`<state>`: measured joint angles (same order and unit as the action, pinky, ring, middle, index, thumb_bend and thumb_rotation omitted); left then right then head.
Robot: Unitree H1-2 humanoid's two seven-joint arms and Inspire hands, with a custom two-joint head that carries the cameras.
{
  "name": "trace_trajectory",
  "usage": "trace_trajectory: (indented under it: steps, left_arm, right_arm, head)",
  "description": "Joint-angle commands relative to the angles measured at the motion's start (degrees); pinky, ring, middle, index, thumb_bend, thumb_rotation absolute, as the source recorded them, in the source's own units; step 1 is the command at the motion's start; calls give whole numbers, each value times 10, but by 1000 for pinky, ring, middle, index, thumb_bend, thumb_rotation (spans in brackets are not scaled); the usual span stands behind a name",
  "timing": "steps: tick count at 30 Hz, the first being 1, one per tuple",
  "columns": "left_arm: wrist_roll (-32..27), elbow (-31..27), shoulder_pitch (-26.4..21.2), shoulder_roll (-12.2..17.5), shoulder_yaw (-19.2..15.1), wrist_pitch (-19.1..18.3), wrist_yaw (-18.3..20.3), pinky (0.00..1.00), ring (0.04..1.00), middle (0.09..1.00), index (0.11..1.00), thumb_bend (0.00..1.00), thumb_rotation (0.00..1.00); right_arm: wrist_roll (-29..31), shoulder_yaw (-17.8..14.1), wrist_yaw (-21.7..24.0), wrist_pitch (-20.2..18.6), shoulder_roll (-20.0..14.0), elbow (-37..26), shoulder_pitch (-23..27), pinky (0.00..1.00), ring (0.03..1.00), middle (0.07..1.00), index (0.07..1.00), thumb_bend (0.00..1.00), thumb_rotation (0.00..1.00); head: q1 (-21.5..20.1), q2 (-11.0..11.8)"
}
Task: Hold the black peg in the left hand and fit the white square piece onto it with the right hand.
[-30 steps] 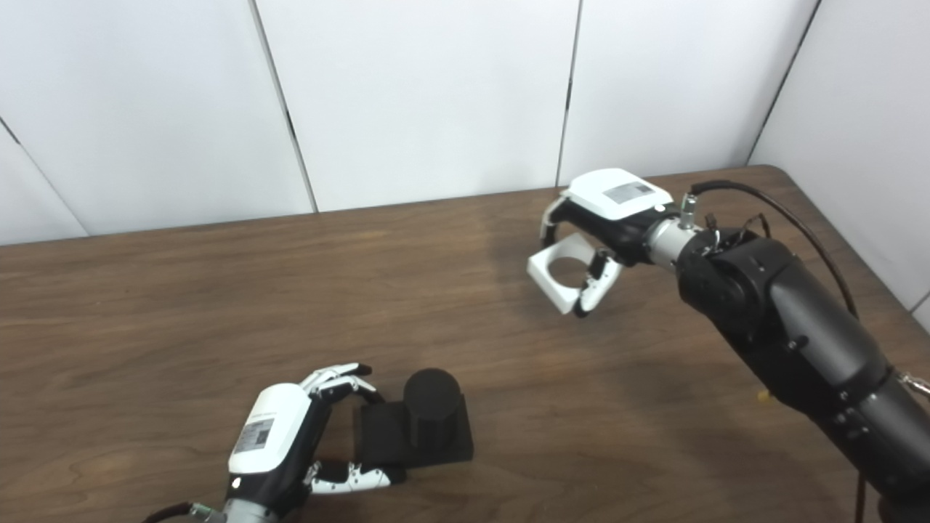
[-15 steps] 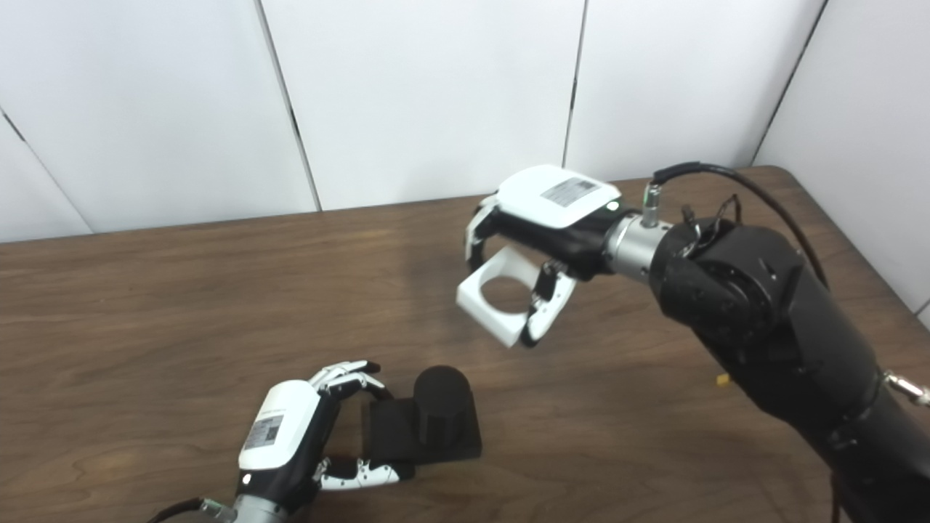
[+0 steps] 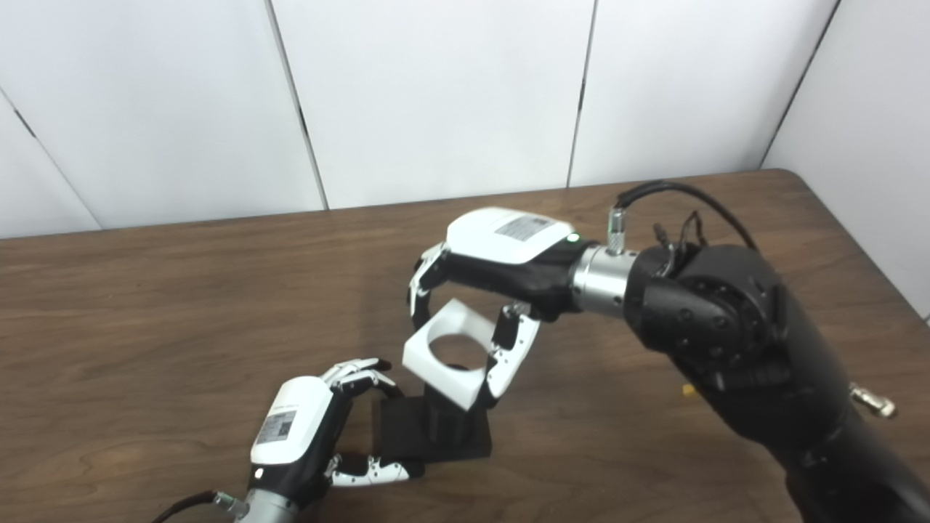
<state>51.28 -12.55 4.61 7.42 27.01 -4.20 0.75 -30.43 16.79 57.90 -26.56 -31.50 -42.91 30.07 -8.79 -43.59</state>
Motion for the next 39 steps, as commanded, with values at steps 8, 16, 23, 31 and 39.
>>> trace_trajectory:
  steps: [8,16,23,31,39]
  left_arm:
    - [6,16,4,-1,20,-19,51,696,828,806,490,504,54]
    - [43,4,-1,7,31,-46,79,720,832,808,490,506,55]
    - [63,0,-2,11,36,-51,89,738,827,801,490,506,55]
    - [69,-5,-2,13,40,-55,97,762,831,799,489,506,55]
    - [78,-9,-2,12,41,-56,104,771,833,797,490,506,56]
  right_arm:
    - [-25,6,6,-3,-1,-8,-11,902,896,783,485,520,131]
    - [-31,0,13,-3,8,-11,-23,912,903,788,485,520,129]
    - [-31,1,12,-3,12,-9,-26,920,904,785,485,519,131]
    - [-38,4,2,0,19,-8,-28,911,903,788,485,519,132]
    - [-53,9,-1,2,28,-7,-28,903,901,787,485,520,133]
  head:
    - [-2,-8]
    - [-1,-12]
    - [-1,-14]
    - [-1,-19]
    - [0,-21]
